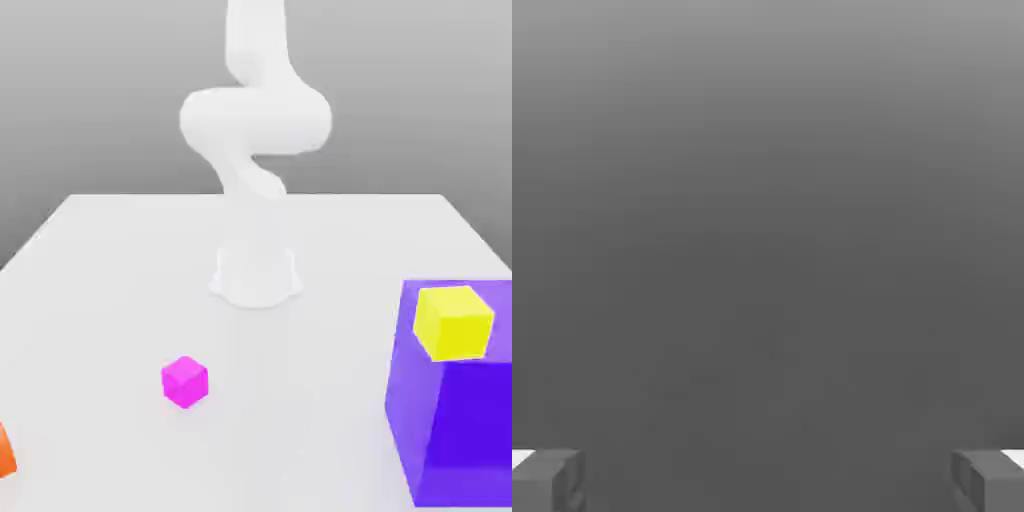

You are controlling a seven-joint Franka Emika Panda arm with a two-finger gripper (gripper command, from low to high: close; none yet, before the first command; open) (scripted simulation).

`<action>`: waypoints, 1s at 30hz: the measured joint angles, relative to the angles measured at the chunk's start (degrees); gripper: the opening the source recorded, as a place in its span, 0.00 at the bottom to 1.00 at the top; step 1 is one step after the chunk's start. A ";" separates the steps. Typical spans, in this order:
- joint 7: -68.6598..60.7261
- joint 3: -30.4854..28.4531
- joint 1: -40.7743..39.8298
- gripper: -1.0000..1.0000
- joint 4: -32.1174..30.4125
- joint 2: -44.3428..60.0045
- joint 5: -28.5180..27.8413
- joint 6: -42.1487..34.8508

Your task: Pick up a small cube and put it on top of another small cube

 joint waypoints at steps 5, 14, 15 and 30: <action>5.05 -0.33 -3.93 0.50 -9.03 8.55 -0.36 7.52; 14.77 -1.21 -11.25 0.50 -26.07 24.89 -0.87 21.57; 16.03 -1.39 -12.13 0.50 -28.20 27.11 -0.94 23.42; 18.73 0.01 -17.16 0.00 -32.22 55.60 1.55 46.20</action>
